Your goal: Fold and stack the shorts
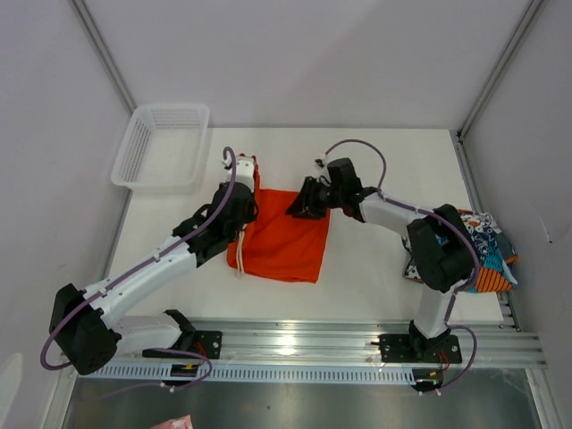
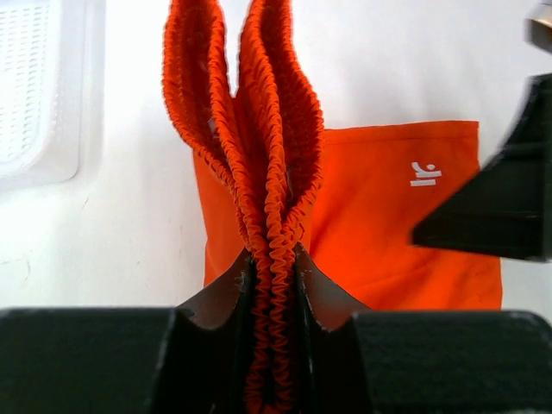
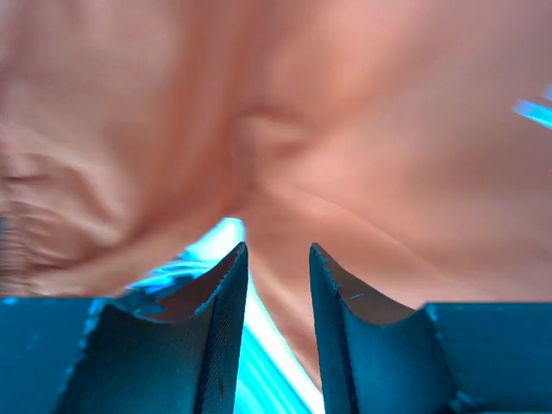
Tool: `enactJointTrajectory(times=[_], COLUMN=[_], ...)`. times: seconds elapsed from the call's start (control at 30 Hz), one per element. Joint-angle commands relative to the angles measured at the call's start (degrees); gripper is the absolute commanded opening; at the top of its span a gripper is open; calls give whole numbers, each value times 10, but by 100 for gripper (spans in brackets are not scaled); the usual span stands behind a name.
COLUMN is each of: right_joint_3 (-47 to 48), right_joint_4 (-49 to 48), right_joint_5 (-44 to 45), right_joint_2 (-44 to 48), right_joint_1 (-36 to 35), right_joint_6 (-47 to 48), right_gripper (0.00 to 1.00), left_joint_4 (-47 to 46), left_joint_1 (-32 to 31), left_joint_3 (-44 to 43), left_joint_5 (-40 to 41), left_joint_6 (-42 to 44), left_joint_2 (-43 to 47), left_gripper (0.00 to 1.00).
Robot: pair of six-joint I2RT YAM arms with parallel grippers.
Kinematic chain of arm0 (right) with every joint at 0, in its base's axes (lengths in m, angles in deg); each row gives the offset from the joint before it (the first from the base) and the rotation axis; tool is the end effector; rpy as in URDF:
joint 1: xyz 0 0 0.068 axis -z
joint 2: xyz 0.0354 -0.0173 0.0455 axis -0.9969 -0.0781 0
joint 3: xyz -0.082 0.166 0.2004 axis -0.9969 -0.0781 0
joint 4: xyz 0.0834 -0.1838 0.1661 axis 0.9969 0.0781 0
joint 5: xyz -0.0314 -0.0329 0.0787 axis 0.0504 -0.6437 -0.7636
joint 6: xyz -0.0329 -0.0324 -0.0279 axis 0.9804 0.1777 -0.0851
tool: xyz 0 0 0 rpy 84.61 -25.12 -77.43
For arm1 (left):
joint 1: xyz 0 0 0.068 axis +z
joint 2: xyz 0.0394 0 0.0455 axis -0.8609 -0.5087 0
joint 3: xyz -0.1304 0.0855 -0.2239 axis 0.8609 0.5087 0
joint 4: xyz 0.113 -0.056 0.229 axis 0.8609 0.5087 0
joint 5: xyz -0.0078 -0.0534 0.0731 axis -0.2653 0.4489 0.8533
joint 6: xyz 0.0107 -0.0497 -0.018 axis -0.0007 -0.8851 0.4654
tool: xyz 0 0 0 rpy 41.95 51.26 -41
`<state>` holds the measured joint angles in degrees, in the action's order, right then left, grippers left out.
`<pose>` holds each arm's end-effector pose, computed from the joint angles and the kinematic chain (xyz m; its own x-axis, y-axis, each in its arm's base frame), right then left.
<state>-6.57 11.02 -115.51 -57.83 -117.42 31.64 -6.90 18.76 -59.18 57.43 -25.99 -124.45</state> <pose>0.3418 0.2357 0.2065 -0.9209 0.1075 -0.3746 -0.2572 0.5546 0.7914 0.2091 -0.1556 0.3079 -0.3839 0.0710 -0.9206 0.1320 0.9910 0.0213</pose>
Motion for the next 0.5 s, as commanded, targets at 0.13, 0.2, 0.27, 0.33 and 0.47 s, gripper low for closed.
enactJointTrajectory(times=[0.13, 0.2, 0.27, 0.33, 0.47], right_joint_3=[-108, -123, -135, -138, -151], right_joint_4=[111, 126, 134, 140, 140], right_joint_5=[83, 95, 108, 126, 158], right_joint_2=[122, 135, 137, 132, 131], right_joint_1=[82, 91, 97, 98, 100], right_joint_6=[116, 137, 149, 157, 165], right_gripper=[37, 37, 38, 40, 41], left_joint_4=[-66, -70, -79, -107, -128], left_joint_1=[-33, -43, -54, -60, -76], left_joint_3=[-38, -47, -49, -44, -46], left_joint_5=[-19, -16, -15, -25, -24], left_joint_6=[55, 61, 70, 87, 94], left_joint_2=[-36, -60, -84, -99, -146], left_gripper=[3, 3, 2, 2, 0])
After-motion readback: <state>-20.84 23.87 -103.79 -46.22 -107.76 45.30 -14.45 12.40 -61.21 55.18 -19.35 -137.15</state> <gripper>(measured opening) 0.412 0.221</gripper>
